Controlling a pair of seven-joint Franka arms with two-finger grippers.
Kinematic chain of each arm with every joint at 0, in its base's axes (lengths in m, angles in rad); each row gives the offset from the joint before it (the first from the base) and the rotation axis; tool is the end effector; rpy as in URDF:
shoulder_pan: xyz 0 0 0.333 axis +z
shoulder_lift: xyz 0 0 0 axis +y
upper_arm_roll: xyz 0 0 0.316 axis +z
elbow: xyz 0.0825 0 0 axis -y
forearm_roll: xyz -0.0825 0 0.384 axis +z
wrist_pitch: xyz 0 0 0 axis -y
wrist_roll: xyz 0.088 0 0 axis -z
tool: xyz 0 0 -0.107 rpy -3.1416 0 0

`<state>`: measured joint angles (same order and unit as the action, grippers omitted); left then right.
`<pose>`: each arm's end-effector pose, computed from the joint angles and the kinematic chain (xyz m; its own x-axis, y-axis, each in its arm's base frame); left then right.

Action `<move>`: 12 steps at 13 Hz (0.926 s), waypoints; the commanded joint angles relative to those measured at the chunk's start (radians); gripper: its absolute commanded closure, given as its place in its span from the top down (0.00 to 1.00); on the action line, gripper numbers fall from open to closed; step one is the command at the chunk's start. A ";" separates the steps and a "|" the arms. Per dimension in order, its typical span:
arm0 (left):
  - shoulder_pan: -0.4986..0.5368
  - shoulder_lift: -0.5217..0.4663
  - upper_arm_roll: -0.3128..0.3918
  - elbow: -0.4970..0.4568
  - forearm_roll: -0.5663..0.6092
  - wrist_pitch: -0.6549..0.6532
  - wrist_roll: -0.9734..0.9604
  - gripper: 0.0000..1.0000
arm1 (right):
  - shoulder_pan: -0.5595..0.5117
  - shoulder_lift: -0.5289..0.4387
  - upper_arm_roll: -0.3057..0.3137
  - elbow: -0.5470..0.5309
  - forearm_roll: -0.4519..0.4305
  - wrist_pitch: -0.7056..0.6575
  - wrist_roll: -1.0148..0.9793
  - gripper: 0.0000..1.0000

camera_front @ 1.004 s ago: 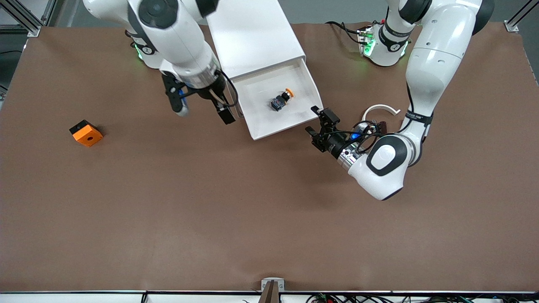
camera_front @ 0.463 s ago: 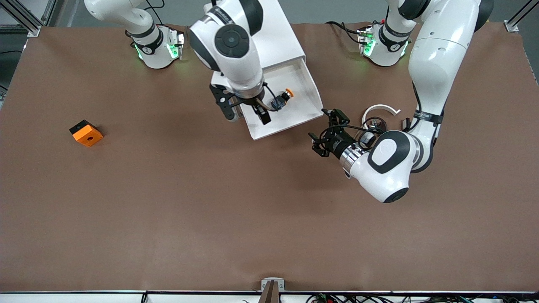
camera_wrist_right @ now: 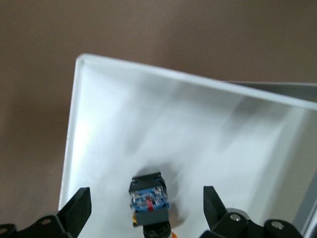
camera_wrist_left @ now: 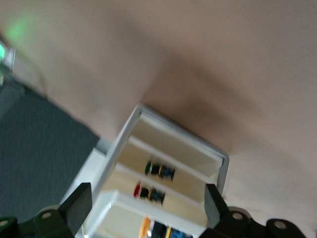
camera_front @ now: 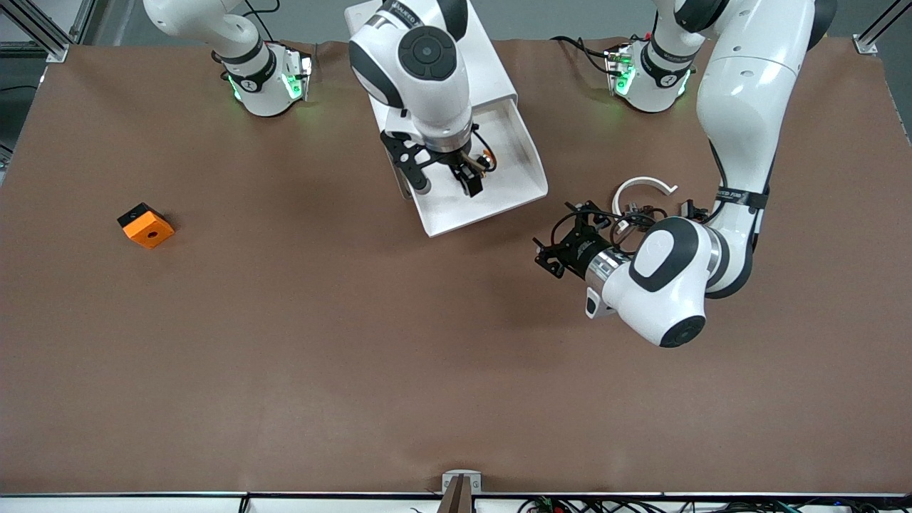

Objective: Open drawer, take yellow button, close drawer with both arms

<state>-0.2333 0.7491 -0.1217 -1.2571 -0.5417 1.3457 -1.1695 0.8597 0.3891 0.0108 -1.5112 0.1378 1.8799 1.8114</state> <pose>0.6144 -0.2753 0.3065 0.3278 0.6146 -0.7175 0.6346 -0.7059 -0.3148 0.4261 0.5201 0.4398 0.5457 -0.8287 -0.1246 -0.8301 -0.5549 0.0546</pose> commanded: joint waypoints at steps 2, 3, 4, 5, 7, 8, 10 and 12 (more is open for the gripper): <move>-0.012 -0.065 -0.004 -0.012 0.199 0.128 0.215 1.00 | 0.061 0.080 -0.014 0.060 -0.001 -0.012 0.011 1.00; -0.026 -0.074 -0.004 -0.012 0.235 0.185 0.240 1.00 | 0.068 0.103 -0.014 0.080 -0.004 -0.012 0.011 1.00; -0.040 -0.085 -0.004 -0.012 0.276 0.238 0.251 1.00 | 0.073 0.122 -0.014 0.097 -0.004 -0.012 0.011 1.00; -0.063 -0.099 -0.003 -0.012 0.311 0.268 0.255 1.00 | 0.076 0.128 -0.014 0.106 -0.006 -0.012 0.006 1.00; -0.101 -0.120 0.004 -0.012 0.374 0.308 0.278 1.00 | 0.079 0.128 -0.014 0.106 -0.009 -0.013 -0.033 1.00; -0.107 -0.120 -0.003 -0.010 0.378 0.326 0.284 1.00 | 0.079 0.128 -0.014 0.106 -0.017 -0.015 -0.041 0.95; -0.139 -0.128 0.010 -0.011 0.384 0.384 0.284 1.00 | 0.079 0.128 -0.015 0.106 -0.024 -0.018 -0.058 0.91; -0.147 -0.128 0.011 -0.015 0.385 0.430 0.284 1.00 | 0.078 0.126 -0.015 0.106 -0.033 -0.018 -0.089 0.87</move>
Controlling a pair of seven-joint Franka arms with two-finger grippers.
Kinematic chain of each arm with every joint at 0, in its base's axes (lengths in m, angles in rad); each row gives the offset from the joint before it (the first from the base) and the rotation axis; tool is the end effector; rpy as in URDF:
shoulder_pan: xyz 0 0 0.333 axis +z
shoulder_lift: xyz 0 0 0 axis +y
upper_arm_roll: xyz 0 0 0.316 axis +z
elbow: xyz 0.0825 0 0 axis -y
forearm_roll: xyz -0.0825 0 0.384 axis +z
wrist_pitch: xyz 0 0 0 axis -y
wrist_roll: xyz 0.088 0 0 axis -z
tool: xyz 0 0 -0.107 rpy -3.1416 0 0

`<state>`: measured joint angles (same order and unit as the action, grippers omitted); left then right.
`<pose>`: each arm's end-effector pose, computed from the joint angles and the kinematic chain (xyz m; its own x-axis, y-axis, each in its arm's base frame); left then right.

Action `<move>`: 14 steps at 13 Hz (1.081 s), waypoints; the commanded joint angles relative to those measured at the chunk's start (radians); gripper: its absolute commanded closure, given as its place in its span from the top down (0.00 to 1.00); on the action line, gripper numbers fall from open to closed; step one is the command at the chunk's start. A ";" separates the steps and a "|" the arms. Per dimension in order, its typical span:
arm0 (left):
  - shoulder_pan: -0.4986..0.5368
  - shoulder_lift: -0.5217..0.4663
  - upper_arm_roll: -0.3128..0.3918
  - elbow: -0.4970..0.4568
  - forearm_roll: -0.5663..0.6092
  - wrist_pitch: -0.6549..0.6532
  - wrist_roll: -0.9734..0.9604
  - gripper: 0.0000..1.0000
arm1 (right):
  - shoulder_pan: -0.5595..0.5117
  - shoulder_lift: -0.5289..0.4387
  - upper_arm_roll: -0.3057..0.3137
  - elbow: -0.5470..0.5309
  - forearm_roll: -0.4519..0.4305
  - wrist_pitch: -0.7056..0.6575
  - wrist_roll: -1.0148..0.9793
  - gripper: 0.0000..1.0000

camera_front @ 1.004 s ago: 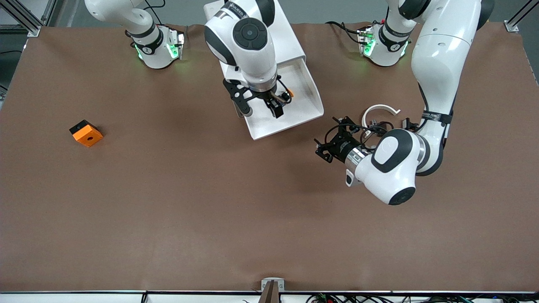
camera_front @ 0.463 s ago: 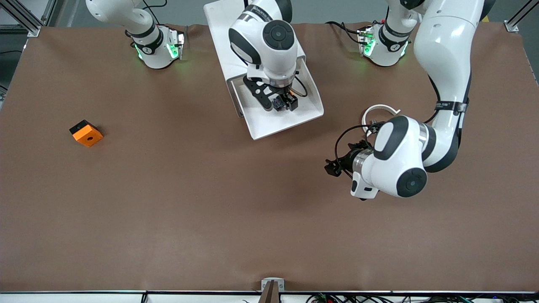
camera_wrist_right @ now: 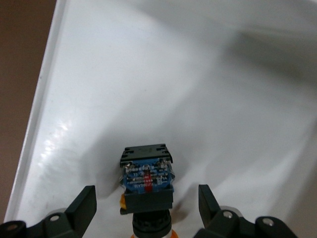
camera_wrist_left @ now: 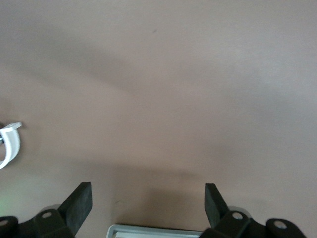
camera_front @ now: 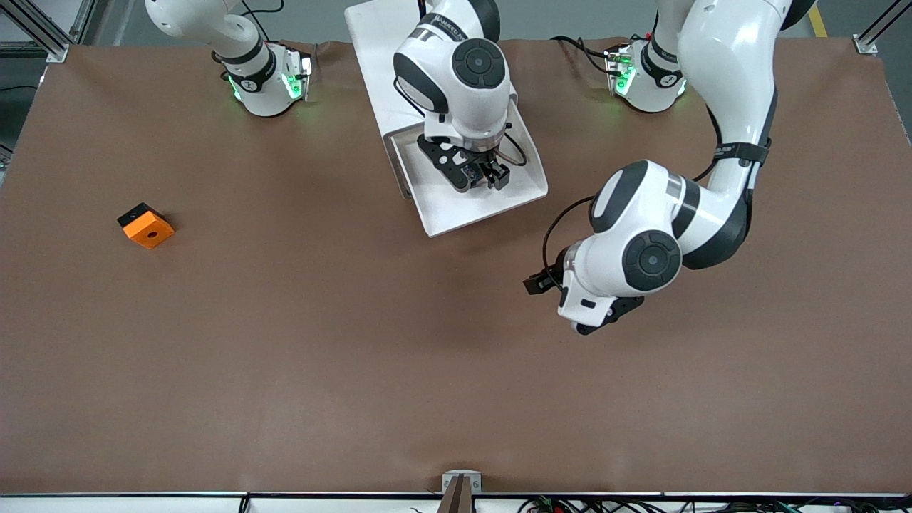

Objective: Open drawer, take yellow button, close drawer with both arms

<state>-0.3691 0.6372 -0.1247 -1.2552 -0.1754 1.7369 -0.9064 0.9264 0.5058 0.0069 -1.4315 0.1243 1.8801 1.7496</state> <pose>0.6323 -0.3347 0.3805 0.8551 0.4343 -0.2833 0.4591 -0.8880 0.0246 0.4070 0.5638 0.3976 0.6467 -0.7552 -0.1066 -0.7516 -0.6548 0.0797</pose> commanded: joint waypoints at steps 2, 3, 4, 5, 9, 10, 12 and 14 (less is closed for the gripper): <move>-0.011 -0.030 0.001 -0.018 0.051 0.042 0.023 1.00 | 0.011 0.011 -0.012 0.026 -0.038 -0.018 -0.028 0.76; -0.011 -0.031 -0.007 -0.018 0.059 0.042 0.023 1.00 | 0.011 0.010 -0.012 0.026 -0.051 -0.018 -0.030 0.75; -0.011 -0.031 -0.012 -0.018 0.059 0.042 0.023 1.00 | 0.011 0.011 -0.012 0.026 -0.061 -0.018 -0.033 0.72; -0.013 -0.031 -0.013 -0.018 0.059 0.042 0.023 1.00 | 0.011 0.011 -0.012 0.026 -0.067 -0.018 -0.039 0.66; -0.016 -0.042 -0.013 -0.020 0.062 0.042 0.023 1.00 | 0.012 0.010 -0.012 0.026 -0.069 -0.018 -0.038 0.00; -0.017 -0.042 -0.013 -0.023 0.063 0.042 0.023 1.00 | 0.012 0.010 -0.012 0.026 -0.069 -0.018 -0.038 0.00; -0.019 -0.042 -0.013 -0.024 0.065 0.042 0.023 1.00 | 0.003 0.004 -0.012 0.028 -0.068 -0.021 -0.039 0.00; -0.028 -0.042 -0.013 -0.030 0.065 0.044 0.023 1.00 | -0.012 -0.006 -0.016 0.051 -0.063 -0.060 -0.042 0.00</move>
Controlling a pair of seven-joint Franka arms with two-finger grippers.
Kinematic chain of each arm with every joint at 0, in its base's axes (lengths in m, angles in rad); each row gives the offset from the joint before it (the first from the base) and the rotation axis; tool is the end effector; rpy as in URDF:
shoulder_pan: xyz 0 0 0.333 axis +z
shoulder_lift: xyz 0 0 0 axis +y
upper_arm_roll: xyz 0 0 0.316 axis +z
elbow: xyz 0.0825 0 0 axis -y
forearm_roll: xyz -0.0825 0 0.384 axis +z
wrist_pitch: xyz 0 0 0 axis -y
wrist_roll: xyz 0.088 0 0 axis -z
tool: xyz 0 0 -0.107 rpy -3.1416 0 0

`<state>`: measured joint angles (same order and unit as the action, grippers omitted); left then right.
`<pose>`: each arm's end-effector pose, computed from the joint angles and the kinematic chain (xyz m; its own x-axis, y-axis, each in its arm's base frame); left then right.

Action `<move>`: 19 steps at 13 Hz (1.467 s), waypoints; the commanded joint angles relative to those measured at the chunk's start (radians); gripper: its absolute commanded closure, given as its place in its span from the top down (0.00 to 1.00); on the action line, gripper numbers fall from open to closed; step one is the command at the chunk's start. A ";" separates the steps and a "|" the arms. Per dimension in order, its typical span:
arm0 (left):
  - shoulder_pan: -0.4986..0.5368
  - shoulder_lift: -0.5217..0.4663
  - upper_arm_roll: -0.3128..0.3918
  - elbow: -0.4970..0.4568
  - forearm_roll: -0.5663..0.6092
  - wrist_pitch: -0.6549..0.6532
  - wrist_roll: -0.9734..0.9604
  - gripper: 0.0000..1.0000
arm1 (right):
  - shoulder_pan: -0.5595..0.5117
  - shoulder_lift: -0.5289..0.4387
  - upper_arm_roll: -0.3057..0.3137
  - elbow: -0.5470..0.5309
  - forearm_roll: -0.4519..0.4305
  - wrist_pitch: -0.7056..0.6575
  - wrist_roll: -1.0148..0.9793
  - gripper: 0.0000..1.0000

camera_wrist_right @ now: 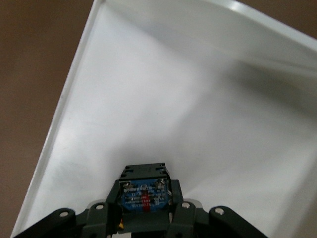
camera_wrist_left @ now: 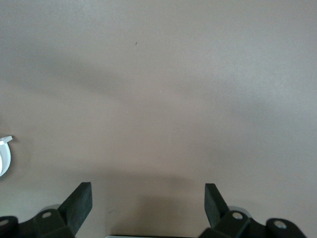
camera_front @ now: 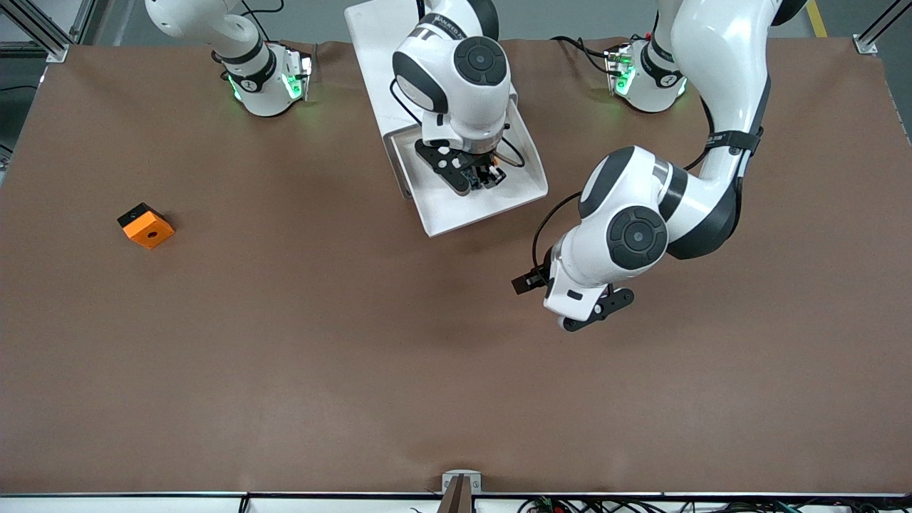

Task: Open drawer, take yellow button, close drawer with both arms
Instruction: 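Lift the button out with the right gripper while the left gripper pushes the drawer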

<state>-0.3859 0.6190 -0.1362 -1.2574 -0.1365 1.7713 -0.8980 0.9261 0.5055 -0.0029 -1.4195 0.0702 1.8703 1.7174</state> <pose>0.6276 -0.3485 0.3947 0.8871 0.4018 -0.2272 0.4223 -0.9052 0.0479 0.4154 0.5586 0.4022 0.6825 -0.7288 -0.0556 -0.7260 -0.6847 0.0641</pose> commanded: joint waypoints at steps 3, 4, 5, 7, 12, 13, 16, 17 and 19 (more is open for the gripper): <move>-0.027 -0.024 -0.002 -0.046 0.024 0.030 0.013 1.00 | -0.073 -0.007 -0.003 0.164 -0.004 -0.238 -0.120 0.00; -0.037 -0.024 -0.002 -0.051 0.024 0.034 0.013 1.00 | -0.090 -0.021 -0.006 0.180 -0.006 -0.278 -0.157 0.00; -0.041 -0.024 -0.002 -0.062 0.024 0.039 0.011 1.00 | -0.111 -0.051 -0.008 0.180 -0.006 -0.295 -0.185 0.00; -0.068 -0.024 -0.002 -0.071 0.023 0.049 -0.007 1.00 | -0.185 -0.128 -0.008 0.172 -0.009 -0.325 -0.321 0.00; -0.114 -0.035 -0.028 -0.117 0.023 0.050 -0.053 1.00 | -0.482 -0.245 -0.008 0.146 -0.007 -0.479 -0.781 0.00; -0.125 -0.035 -0.028 -0.120 0.023 0.050 -0.064 1.00 | -0.551 -0.264 -0.008 0.117 -0.007 -0.480 -0.897 0.00; -0.152 -0.035 -0.029 -0.131 0.023 0.048 -0.099 1.00 | -0.751 -0.280 -0.009 0.028 -0.009 -0.442 -1.226 0.00; -0.163 -0.035 -0.029 -0.137 0.023 0.046 -0.111 1.00 | -0.815 -0.280 -0.009 -0.011 -0.015 -0.398 -1.340 0.00; -0.186 -0.039 -0.029 -0.142 0.023 0.039 -0.145 1.00 | -0.901 -0.281 -0.009 -0.099 -0.061 -0.294 -1.459 0.00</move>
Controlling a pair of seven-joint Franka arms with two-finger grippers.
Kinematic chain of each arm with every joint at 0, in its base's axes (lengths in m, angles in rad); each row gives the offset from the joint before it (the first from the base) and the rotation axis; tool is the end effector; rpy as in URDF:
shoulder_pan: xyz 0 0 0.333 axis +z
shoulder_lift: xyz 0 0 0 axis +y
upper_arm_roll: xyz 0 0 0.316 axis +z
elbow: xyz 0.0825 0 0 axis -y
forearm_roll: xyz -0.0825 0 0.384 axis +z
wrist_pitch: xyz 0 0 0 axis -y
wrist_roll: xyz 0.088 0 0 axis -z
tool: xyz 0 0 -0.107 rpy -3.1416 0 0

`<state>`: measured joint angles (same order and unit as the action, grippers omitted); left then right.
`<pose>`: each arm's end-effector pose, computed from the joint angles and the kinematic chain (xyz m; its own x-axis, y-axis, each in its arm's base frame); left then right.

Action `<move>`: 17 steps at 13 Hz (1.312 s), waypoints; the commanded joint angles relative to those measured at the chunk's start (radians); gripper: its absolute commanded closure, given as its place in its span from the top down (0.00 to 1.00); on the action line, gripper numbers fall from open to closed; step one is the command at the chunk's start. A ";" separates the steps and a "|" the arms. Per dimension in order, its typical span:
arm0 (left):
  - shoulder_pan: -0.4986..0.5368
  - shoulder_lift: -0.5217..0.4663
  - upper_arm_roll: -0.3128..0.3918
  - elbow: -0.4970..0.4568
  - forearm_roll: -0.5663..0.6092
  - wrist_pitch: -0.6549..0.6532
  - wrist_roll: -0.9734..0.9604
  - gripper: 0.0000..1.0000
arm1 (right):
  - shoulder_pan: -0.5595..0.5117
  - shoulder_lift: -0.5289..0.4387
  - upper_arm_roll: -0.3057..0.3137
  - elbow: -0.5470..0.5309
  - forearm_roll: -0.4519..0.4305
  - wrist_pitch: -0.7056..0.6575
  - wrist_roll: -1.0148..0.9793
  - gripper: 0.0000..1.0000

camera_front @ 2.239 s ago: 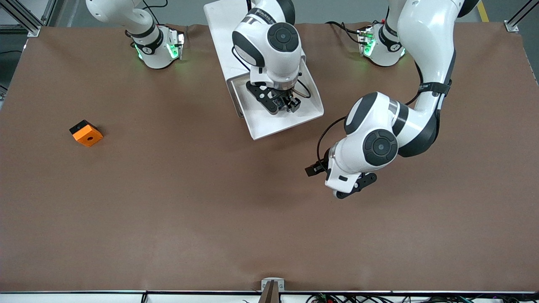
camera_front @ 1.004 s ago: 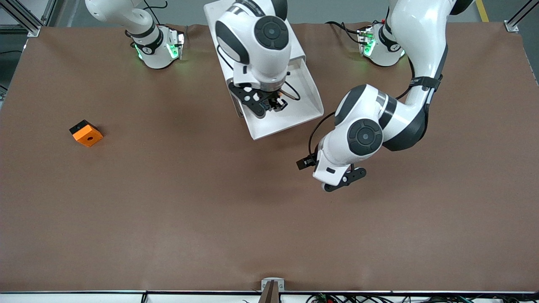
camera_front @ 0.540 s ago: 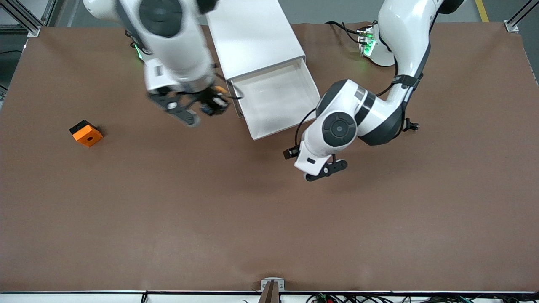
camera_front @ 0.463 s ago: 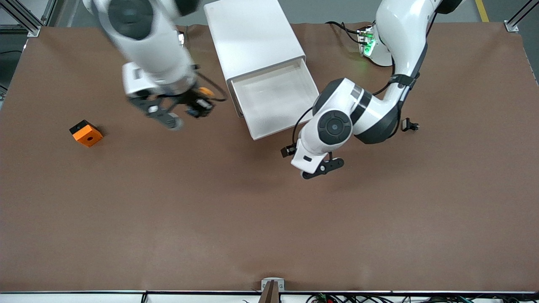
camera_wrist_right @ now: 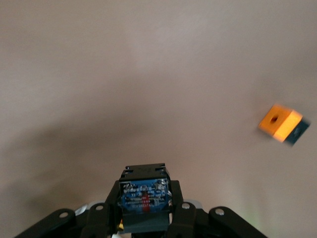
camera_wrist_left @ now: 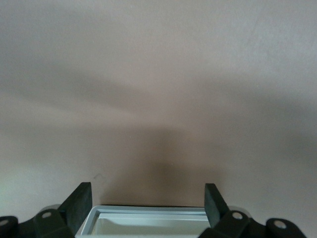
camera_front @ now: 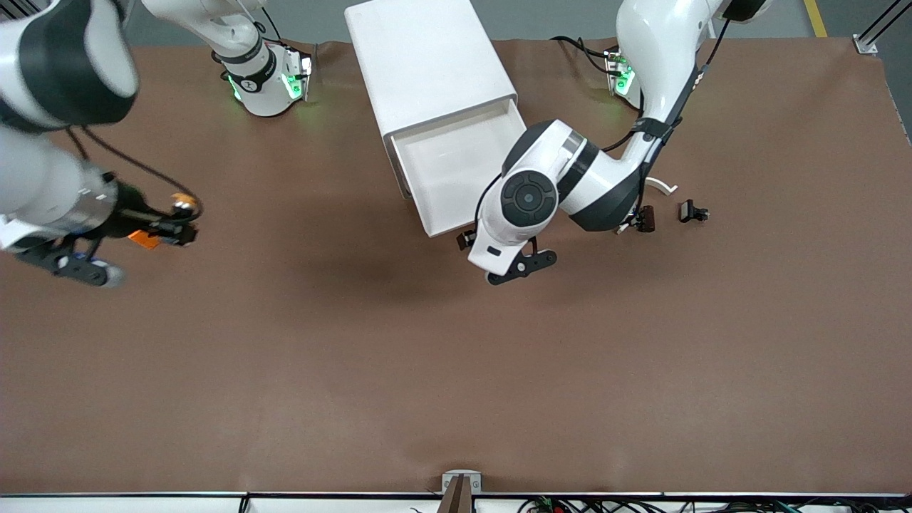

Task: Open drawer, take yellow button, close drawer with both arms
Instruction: 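Lift the button out with the right gripper while the left gripper pushes the drawer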

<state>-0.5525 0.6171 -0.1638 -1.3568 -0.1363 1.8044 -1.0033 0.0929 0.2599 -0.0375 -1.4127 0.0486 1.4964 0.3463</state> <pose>0.5390 -0.4539 0.3541 0.9019 0.3343 -0.2736 0.3413 -0.9397 -0.0232 0.6178 0.0425 0.5396 0.9421 -0.2845 -0.1778 -0.2850 -0.9582 0.0230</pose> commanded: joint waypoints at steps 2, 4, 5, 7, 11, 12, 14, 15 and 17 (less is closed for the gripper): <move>-0.027 -0.039 -0.003 -0.044 0.023 0.006 -0.050 1.00 | -0.128 -0.033 0.025 -0.193 -0.059 0.198 -0.192 0.00; -0.046 -0.037 -0.003 -0.045 0.023 0.003 -0.078 1.00 | -0.166 -0.033 0.025 -0.294 -0.068 0.324 -0.228 0.00; -0.049 -0.039 -0.008 -0.050 0.023 0.001 -0.081 1.00 | -0.171 -0.030 0.024 -0.345 -0.073 0.387 -0.228 0.00; -0.052 -0.039 -0.026 -0.050 0.023 -0.011 -0.095 1.00 | -0.194 -0.013 0.025 -0.437 -0.078 0.541 -0.228 0.00; -0.053 -0.039 -0.081 -0.054 0.023 -0.013 -0.164 1.00 | -0.226 0.080 0.025 -0.538 -0.090 0.807 -0.231 0.00; -0.053 -0.039 -0.095 -0.056 0.023 -0.013 -0.176 1.00 | -0.236 0.105 0.025 -0.540 -0.090 0.835 -0.239 0.00; -0.052 -0.039 -0.126 -0.056 0.023 -0.014 -0.205 1.00 | -0.257 0.157 0.025 -0.540 -0.090 0.902 -0.272 0.00; -0.053 -0.039 -0.140 -0.056 0.023 -0.014 -0.222 1.00 | -0.263 0.185 0.025 -0.540 -0.090 0.936 -0.295 0.00; -0.053 -0.037 -0.170 -0.059 0.023 -0.017 -0.251 1.00 | -0.268 0.234 0.025 -0.540 -0.088 1.007 -0.306 0.00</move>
<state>-0.6045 0.6109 -0.3037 -1.3901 -0.1335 1.7958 -1.2064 -0.1499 0.4553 -0.0344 -1.9587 -0.0241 2.4546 0.0555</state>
